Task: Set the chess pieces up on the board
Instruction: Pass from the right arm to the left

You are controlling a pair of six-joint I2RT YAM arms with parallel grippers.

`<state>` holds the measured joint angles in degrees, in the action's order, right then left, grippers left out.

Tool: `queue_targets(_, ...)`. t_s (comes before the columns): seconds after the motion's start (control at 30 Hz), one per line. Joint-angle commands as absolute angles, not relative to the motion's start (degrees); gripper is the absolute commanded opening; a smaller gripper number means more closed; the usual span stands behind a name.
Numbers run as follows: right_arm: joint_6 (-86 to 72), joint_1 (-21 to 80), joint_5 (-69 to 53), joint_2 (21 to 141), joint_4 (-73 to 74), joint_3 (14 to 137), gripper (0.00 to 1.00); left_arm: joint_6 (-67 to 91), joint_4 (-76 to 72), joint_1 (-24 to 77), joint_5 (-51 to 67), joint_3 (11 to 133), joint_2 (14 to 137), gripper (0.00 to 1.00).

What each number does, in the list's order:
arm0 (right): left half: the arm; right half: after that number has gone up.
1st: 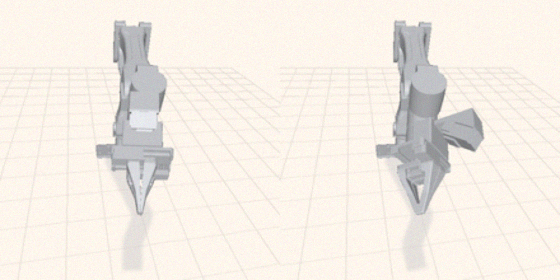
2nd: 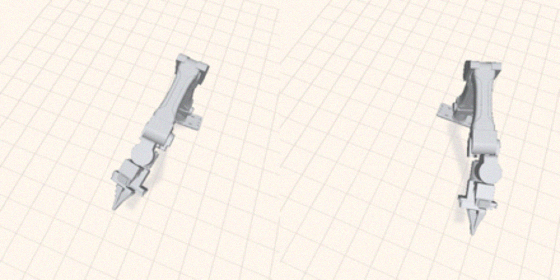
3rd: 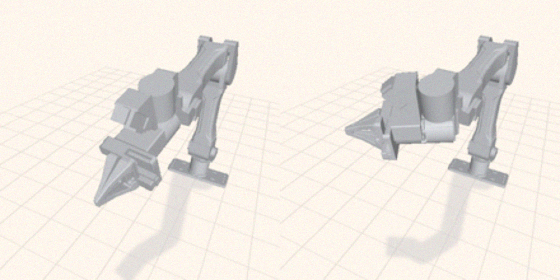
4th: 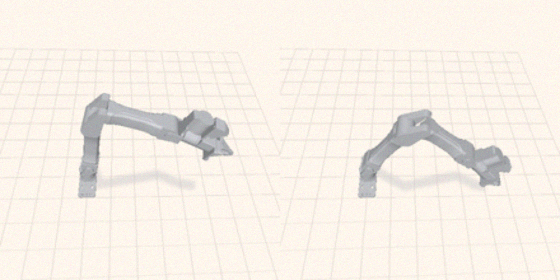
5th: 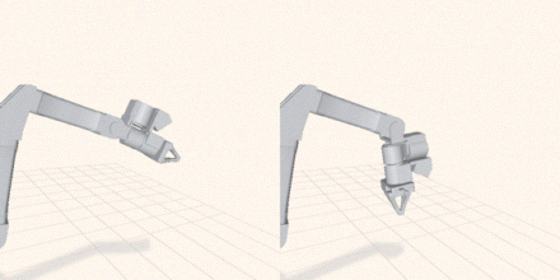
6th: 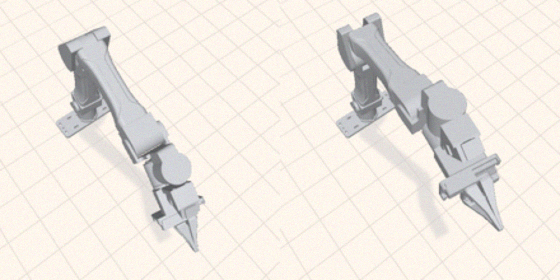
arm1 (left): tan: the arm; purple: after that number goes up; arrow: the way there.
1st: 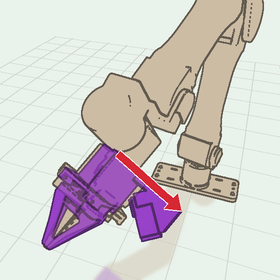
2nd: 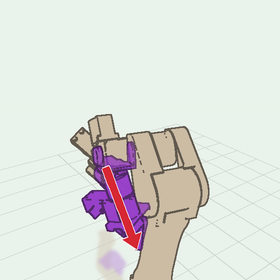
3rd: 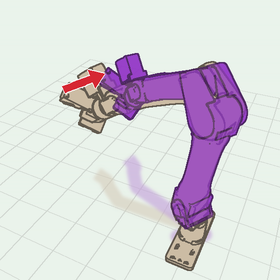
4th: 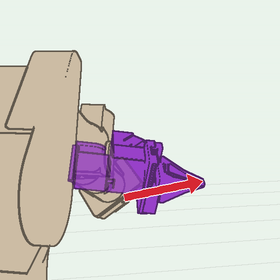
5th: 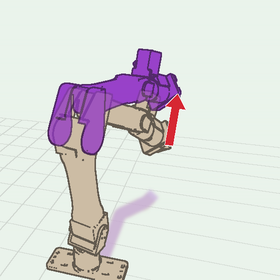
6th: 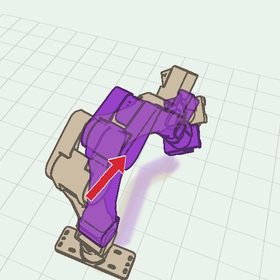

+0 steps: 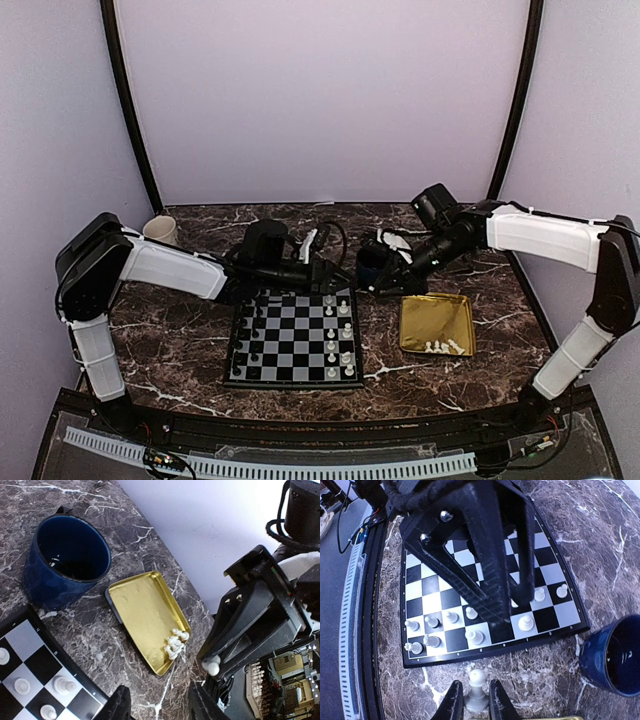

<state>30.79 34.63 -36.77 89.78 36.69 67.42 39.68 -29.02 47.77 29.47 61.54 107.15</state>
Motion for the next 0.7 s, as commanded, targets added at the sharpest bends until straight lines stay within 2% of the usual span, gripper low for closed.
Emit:
queue_targets(0.0,32.35,36.8,-38.66,93.04,35.18,71.08,0.18,47.58,-41.3,47.72,34.91,60.35,107.45,0.42)
queue_targets(0.5,29.84,37.81,-37.97,95.27,32.96,74.18,0.18,50.89,-43.55,47.72,37.99,60.65,109.99,0.41)
queue_targets(0.67,28.75,37.8,-36.99,95.86,32.43,74.83,0.18,52.24,-45.57,47.72,39.13,60.34,110.62,0.33)
